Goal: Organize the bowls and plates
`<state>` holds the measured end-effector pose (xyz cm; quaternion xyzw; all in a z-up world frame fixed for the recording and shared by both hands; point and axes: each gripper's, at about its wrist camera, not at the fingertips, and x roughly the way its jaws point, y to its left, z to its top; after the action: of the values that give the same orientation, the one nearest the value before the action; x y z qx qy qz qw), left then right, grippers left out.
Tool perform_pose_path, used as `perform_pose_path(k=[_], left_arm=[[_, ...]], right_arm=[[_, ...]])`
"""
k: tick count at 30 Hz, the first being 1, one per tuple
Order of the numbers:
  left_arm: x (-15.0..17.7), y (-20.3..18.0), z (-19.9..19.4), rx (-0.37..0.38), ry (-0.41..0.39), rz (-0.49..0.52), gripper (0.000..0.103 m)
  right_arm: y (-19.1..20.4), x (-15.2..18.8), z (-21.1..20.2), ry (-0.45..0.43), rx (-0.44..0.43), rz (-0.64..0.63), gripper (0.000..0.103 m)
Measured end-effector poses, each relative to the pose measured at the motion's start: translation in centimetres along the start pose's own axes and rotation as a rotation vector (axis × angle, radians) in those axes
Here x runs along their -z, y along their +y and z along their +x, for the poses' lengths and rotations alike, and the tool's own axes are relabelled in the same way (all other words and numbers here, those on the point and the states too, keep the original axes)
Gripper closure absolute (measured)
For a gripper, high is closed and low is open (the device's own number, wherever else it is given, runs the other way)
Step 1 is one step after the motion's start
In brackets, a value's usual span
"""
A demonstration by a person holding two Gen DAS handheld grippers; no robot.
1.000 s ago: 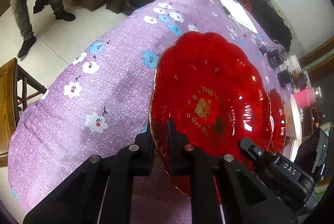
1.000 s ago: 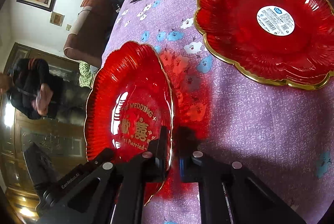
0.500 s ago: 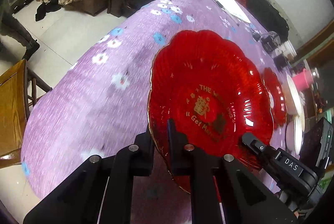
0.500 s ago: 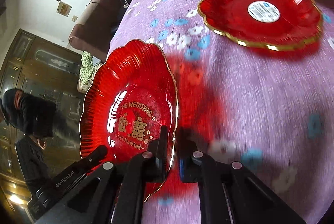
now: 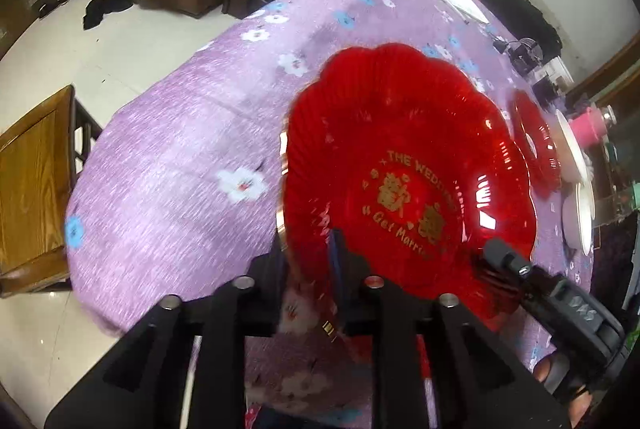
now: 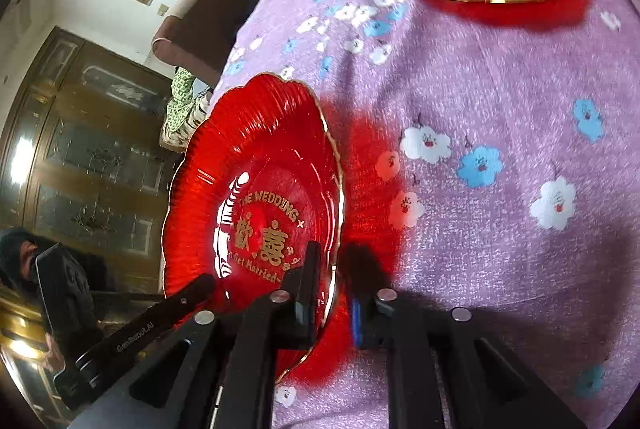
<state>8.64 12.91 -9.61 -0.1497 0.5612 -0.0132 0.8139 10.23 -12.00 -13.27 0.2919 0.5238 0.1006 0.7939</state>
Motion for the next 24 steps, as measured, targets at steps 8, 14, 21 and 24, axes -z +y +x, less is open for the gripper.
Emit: perform_pose_path(k=[8,14,21,24], left_arm=[[2.6,1.8,-5.2,-0.081,-0.137,0.015,0.061],[1.3,-0.2,-11.5,-0.086,-0.376,0.031,0.062],[-2.7,-9.7,-10.6,0.11,-0.352,0.134,0.061],[-5.2,-14.7,-6.3,0.156,-0.238,0.145,0.061]], right_arm=[[-3.4,-0.3,-6.4,-0.135,-0.099,0.008,0.045],[-10.0,-3.1,-11.9,-0.265,-0.101,0.162,0.044],[-13.6,-6.9,-13.4,-0.336,-0.165,0.299,0.044],[-13.8,-8.5,-12.2,-0.352,-0.166,0.326,0.044]])
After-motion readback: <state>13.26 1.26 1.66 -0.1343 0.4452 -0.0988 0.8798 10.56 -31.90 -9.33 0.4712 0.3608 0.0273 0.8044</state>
